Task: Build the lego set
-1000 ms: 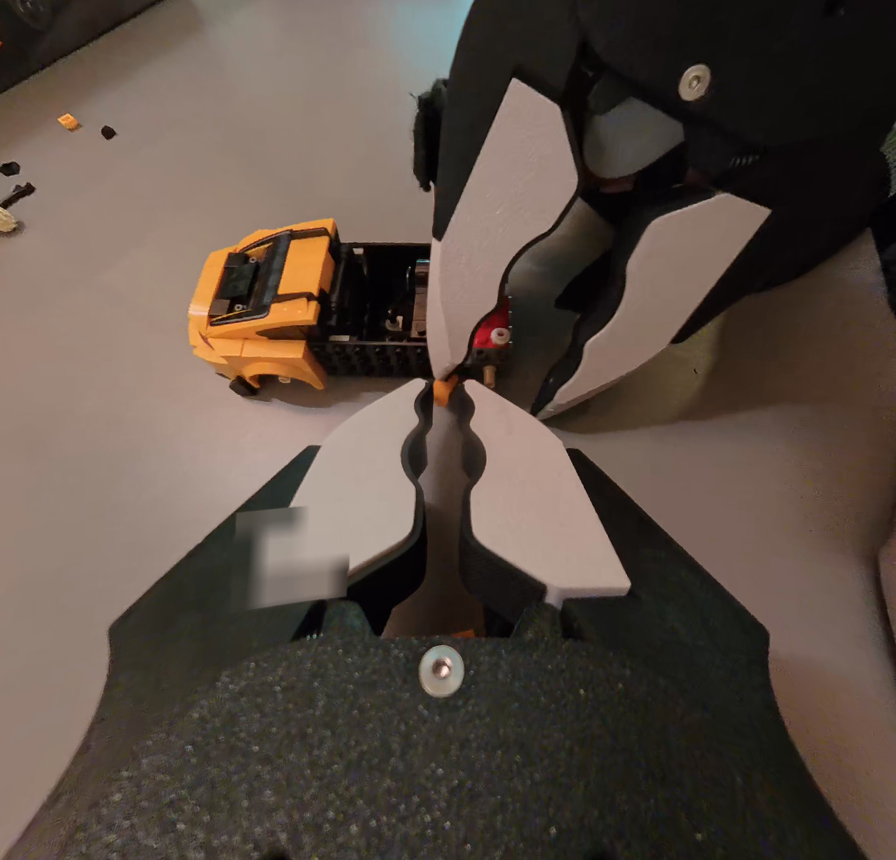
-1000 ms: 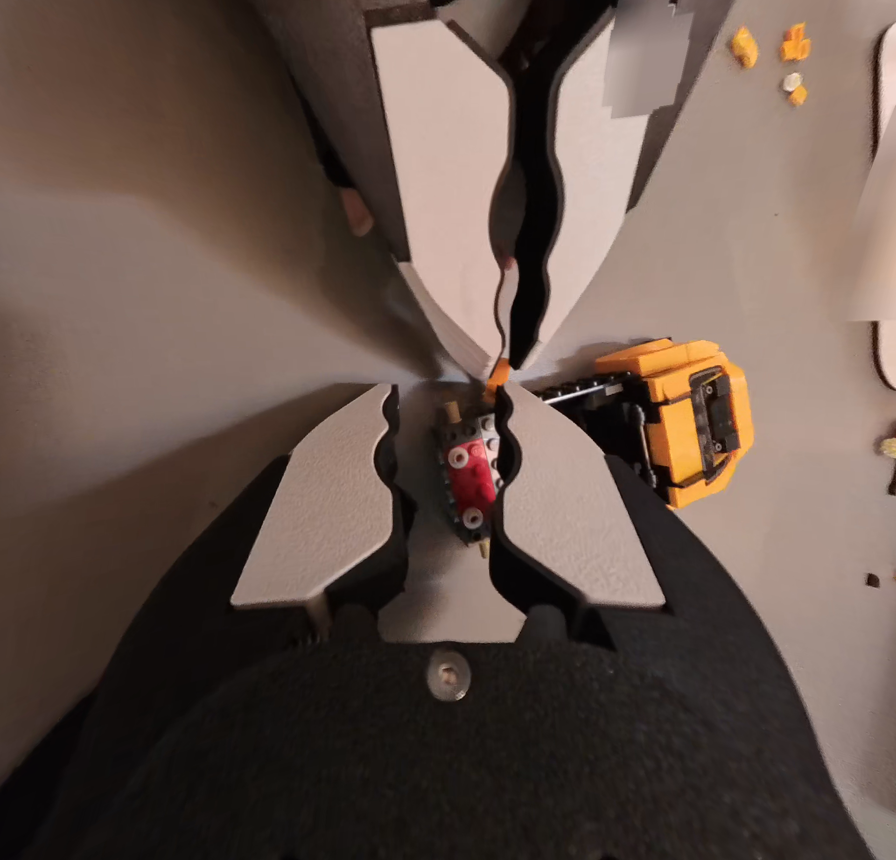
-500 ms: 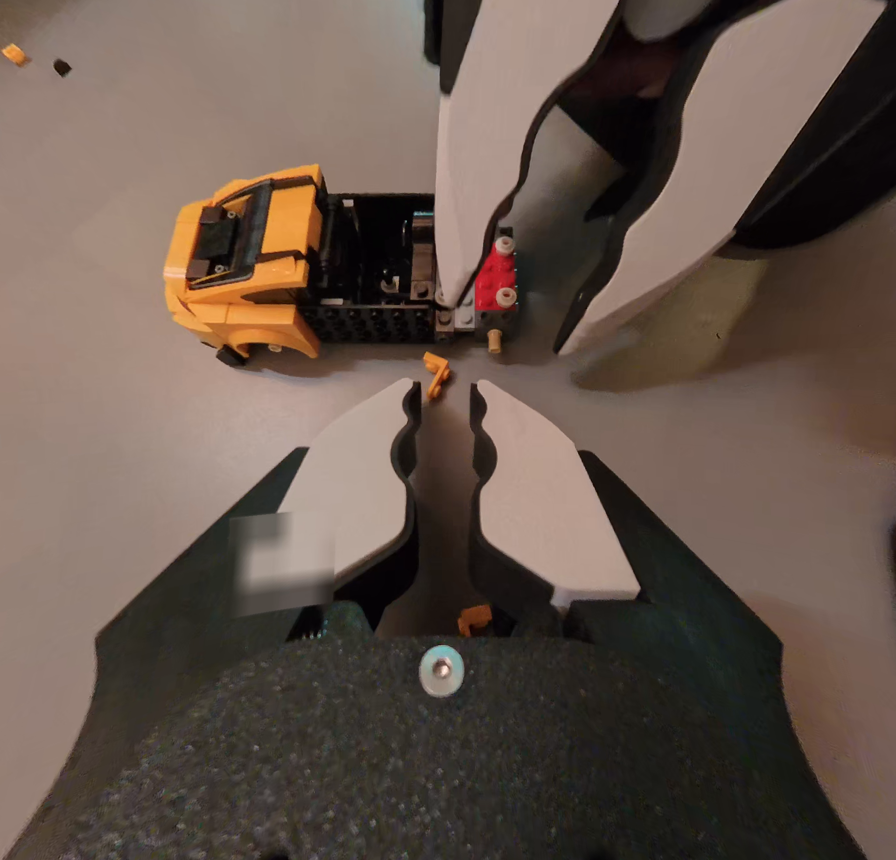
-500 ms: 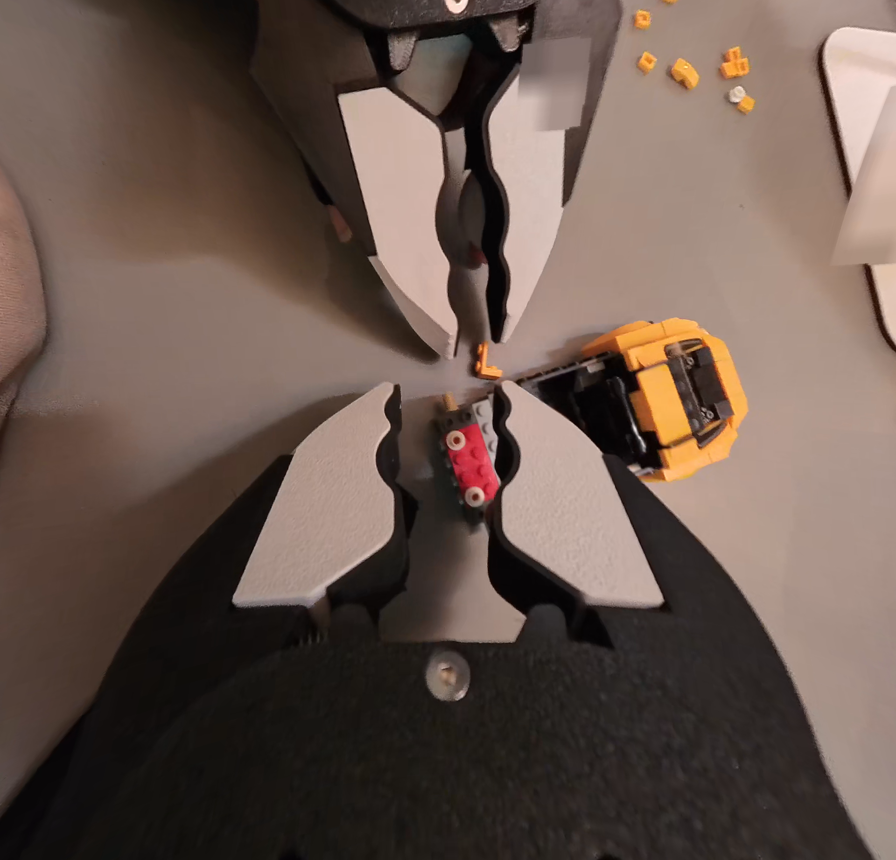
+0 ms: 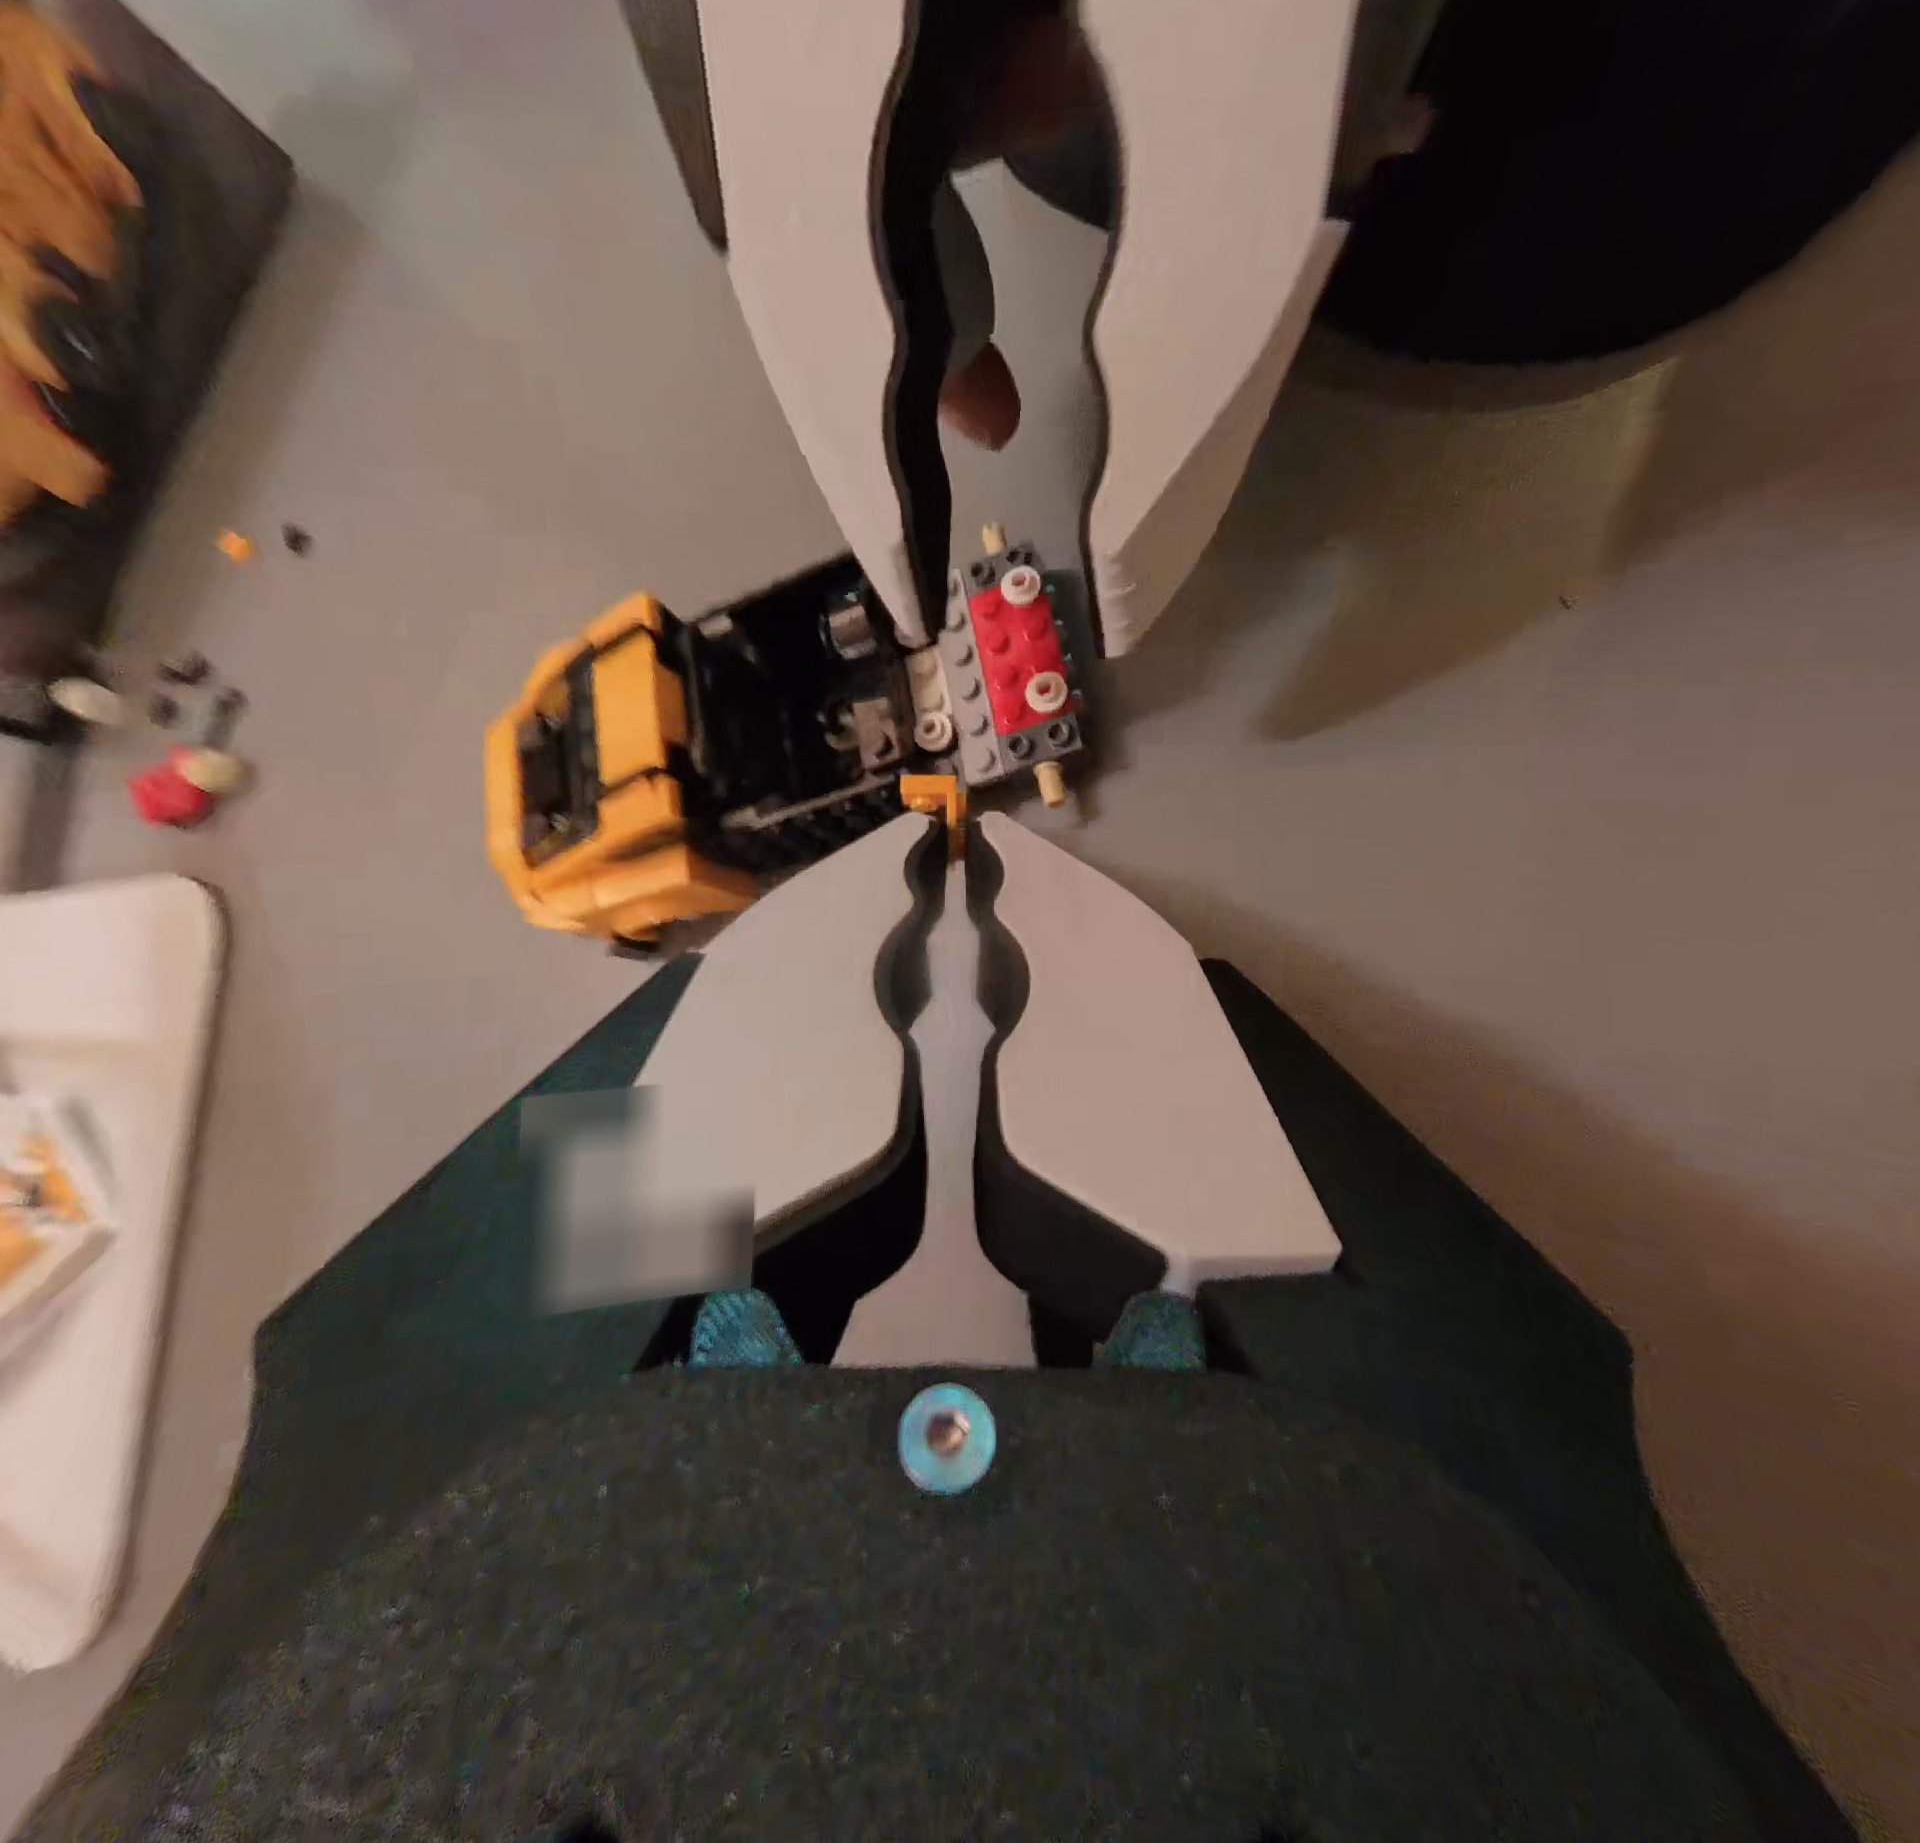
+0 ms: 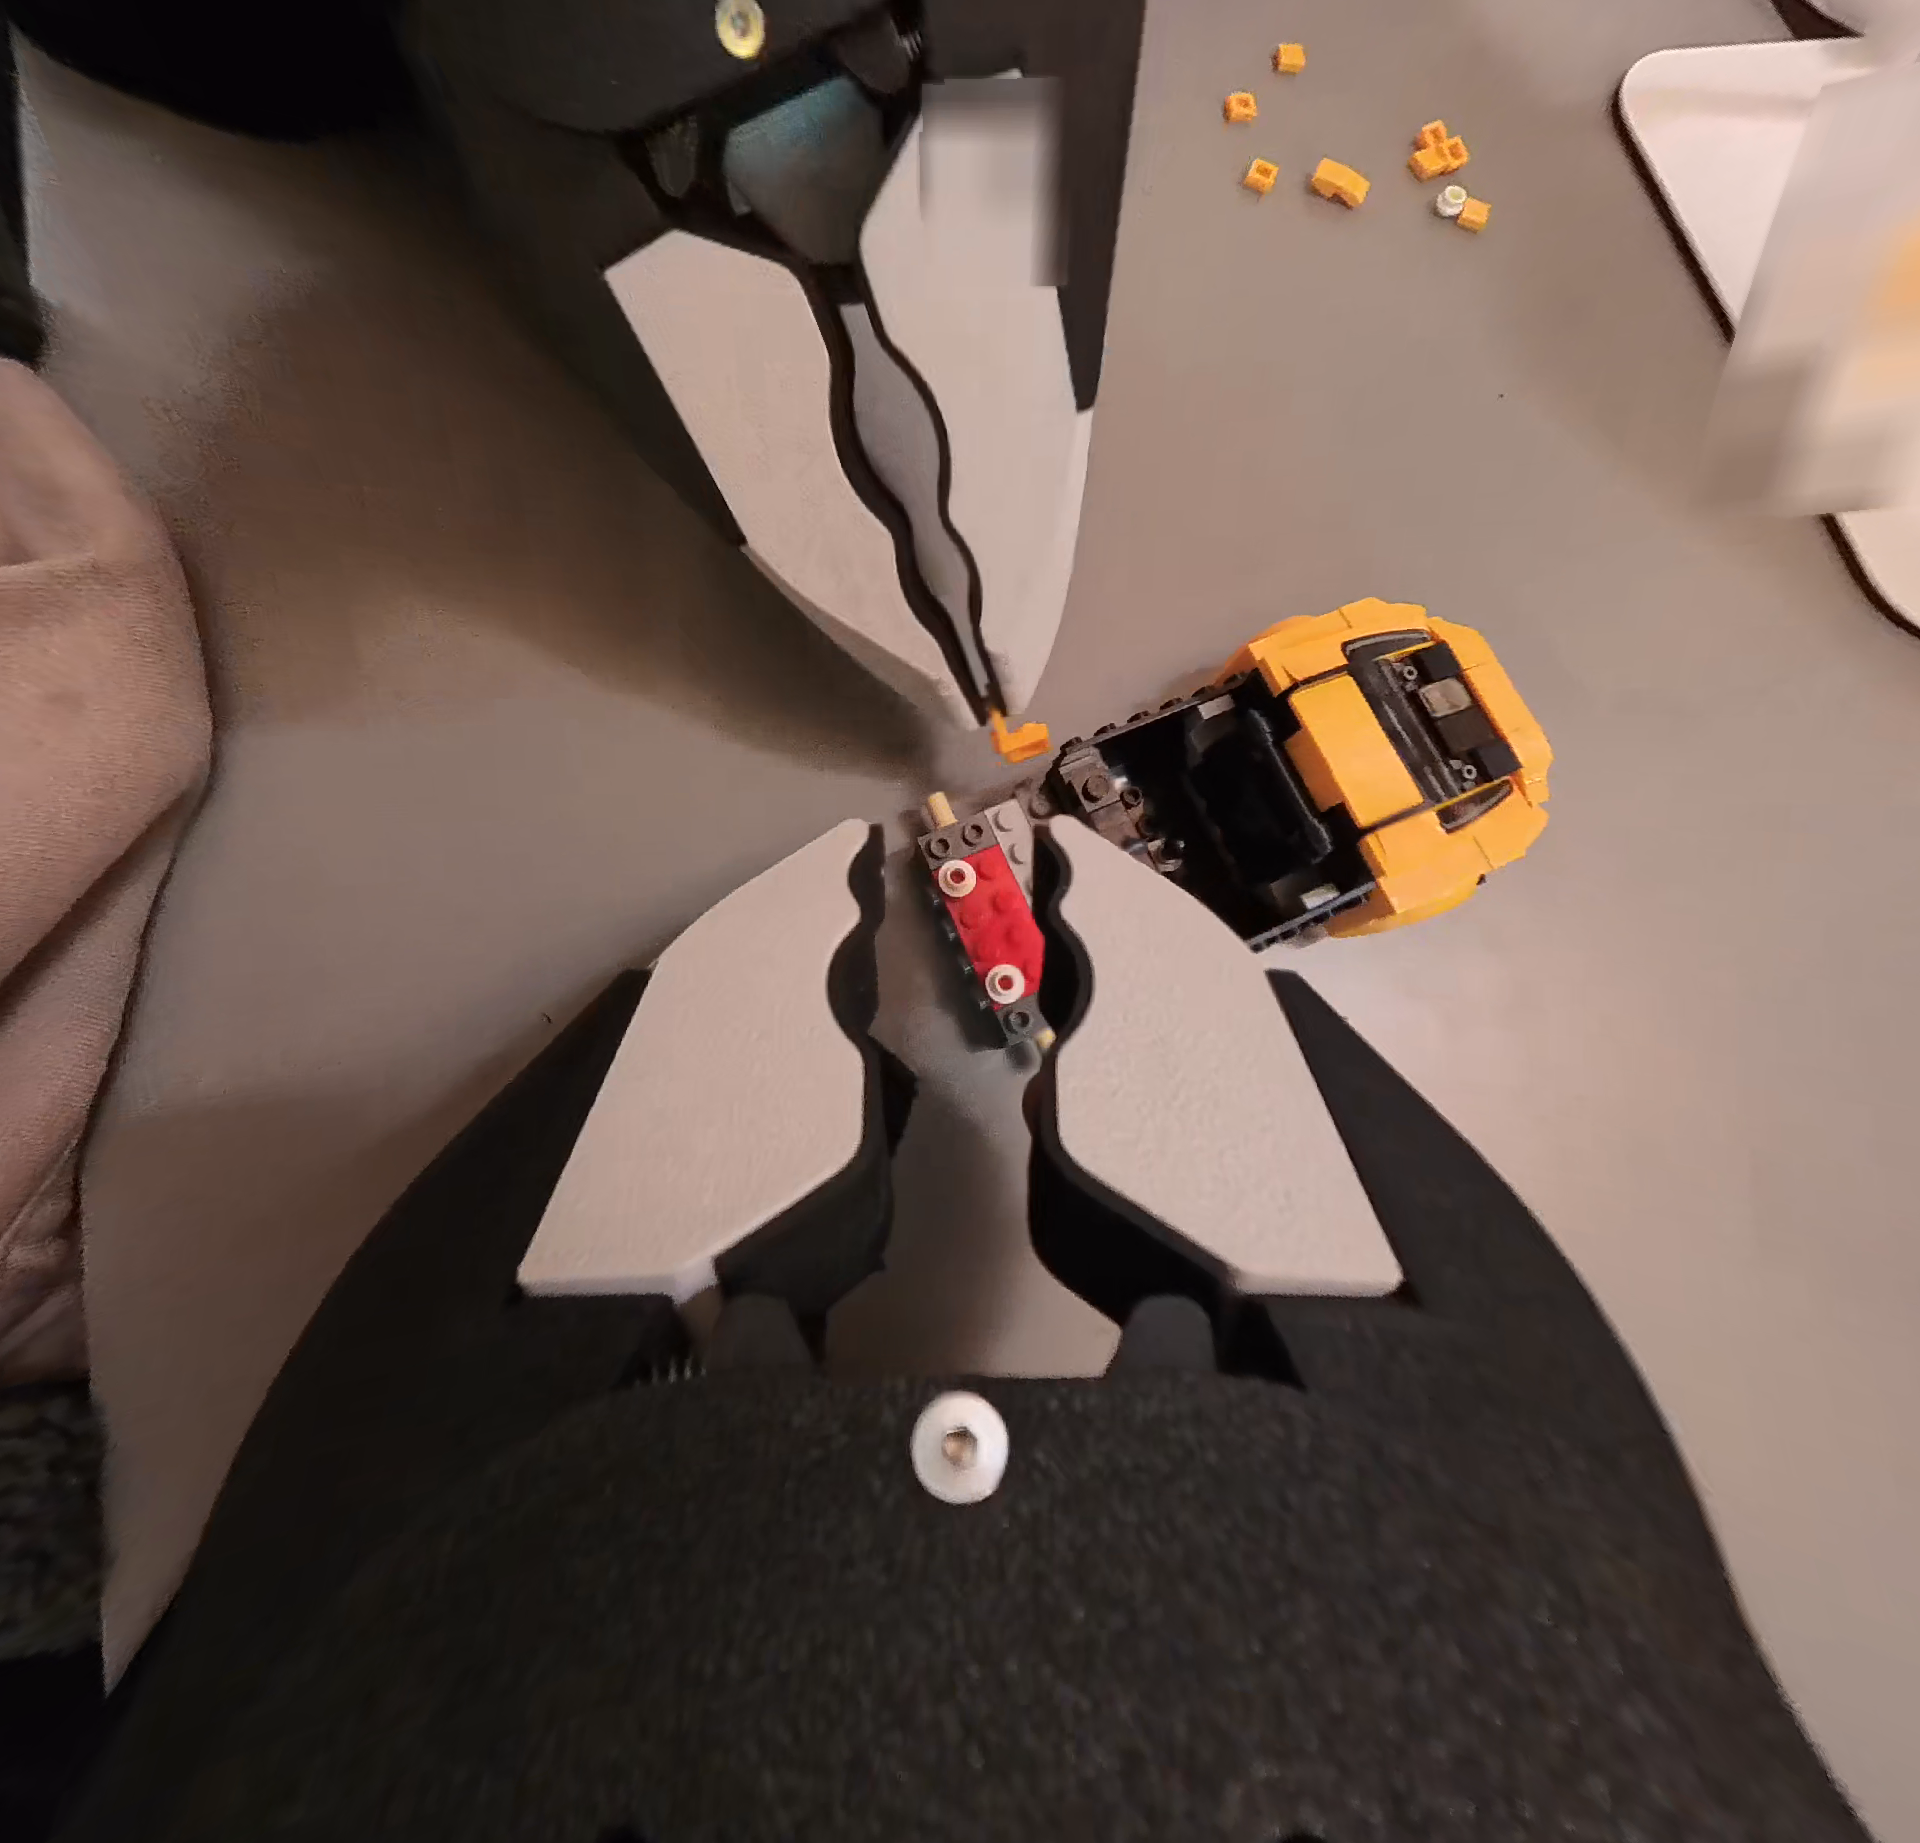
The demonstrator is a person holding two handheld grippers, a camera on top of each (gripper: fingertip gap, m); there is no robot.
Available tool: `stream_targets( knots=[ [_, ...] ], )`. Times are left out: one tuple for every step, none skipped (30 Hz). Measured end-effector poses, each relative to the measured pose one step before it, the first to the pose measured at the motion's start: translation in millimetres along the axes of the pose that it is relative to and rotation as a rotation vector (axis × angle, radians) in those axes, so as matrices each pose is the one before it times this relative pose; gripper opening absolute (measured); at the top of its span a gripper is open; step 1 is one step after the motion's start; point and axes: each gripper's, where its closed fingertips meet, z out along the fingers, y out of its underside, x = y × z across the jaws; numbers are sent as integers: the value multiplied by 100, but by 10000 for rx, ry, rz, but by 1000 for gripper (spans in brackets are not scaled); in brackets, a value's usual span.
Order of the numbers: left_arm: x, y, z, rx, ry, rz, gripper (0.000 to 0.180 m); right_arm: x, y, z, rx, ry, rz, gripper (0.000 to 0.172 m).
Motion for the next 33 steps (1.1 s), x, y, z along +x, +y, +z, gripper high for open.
stream_targets(
  knots=[
    [-229, -516, -253, 113, -237, 591, 3, -41, -109, 18, 113, -38, 89, 25],
    [-187, -495, -173, 118, -182, 531, 3, 5, -85, 74, 81, -6, 93, 24],
    [-86, -293, -45, -26, -89, 443, 3, 53, -40, 111, 41, 27, 50, 22],
    [32, 1, 103, -178, -15, 440, 3, 83, 19, 110, 11, 47, 14, 21],
    [2, 156, 176, -241, -61, 503, 3, 86, 59, 103, -19, 49, 12, 20],
    [0, 174, 186, -227, -63, 519, 3, 150, 87, 93, -19, 77, 38, 17],
    [109, 105, 159, -204, 37, 431, 3, 55, 59, 79, -1, 13, 38, 15],
    [134, 20, 134, -167, 104, 347, 3, 11, 45, 74, 0, -6, 24, 13],
    [95, -16, 101, -159, 99, 336, 3, 42, -5, 52, 15, 35, -24, 9],
    [76, -21, 93, -151, 110, 330, 3, 16, -35, 45, 20, 39, -62, 7],
    [34, 21, 126, -171, 110, 274, 3, 37, -13, 37, 0, 40, -58, 5],
    [17, 84, 151, -204, 111, 228, 3, 57, -16, 40, 6, 39, -48, 4],
    [-82, 69, 148, -179, 34, 231, 3, 47, -12, 48, -4, 12, -39, 4],
    [23, 85, 138, -189, 91, 220, 3, -22, 11, 52, -6, -27, -32, 4],
    [150, 143, 138, -227, 182, 182, 3, -5, -14, 63, -3, -15, -28, 4],
    [137, 146, 123, -220, 141, 182, 3, 40, -29, 79, 21, 18, -20, 4],
    [24, 32, 69, -131, 61, 189, 3, 19, 4, 96, -3, -18, 1, 4],
    [37, 0, 23, -109, 83, 130, 3, 13, 58, 109, -33, -37, 16, 5],
    [-7, 6, -13, -105, 77, 79, 3, 16, 45, 97, -19, -37, 10, 6],
    [-12, 24, -5, -101, 74, 81, 3, 40, 33, 93, -15, -27, 9, 6],
    [29, 41, -1, -100, 93, 89, 3, 5, 26, 89, -23, -43, 5, 7],
    [43, 38, 6, -86, 96, 97, 4, 29, 15, 77, -30, -30, 15, 8],
    [20, 55, 5, -79, 73, 114, 3, -23, 18, 74, -35, -59, 8, 10],
    [-17, 56, 6, -83, 42, 128, 4, -47, 23, 63, -51, -70, 12, 11],
    [-4, 89, 2, -106, 53, 123, 3, -26, 77, 91, -90, -58, 22, 12],
    [-11, 67, -6, -88, 39, 126, 3, 12, 64, 100, -86, -33, 17, 15],
    [-22, 45, -12, -63, 17, 121, 3, -19, -25, 96, -15, -33, -15, 15],
    [-14, 50, 10, -54, 17, 99, 3, -24, -103, 59, 31, -34, -25, 16],
    [-18, 55, 17, -49, 9, 84, 3, 46, -81, 59, 2, -1, -15, 16],
    [-14, 82, 19, -57, 8, 58, 3, 85, -65, 33, -3, 15, -16, 16],
    [-11, 84, 20, -49, 10, 42, 3, 64, -79, 19, 18, 0, -20, 16],
    [-10, 79, 23, -37, -13, 38, 4, 49, -4, 54, -18, -22, 4, 16],
    [4, 90, 21, -41, -15, 39, 3, 91, 15, 73, -28, 4, 35, 16]
  ],
)
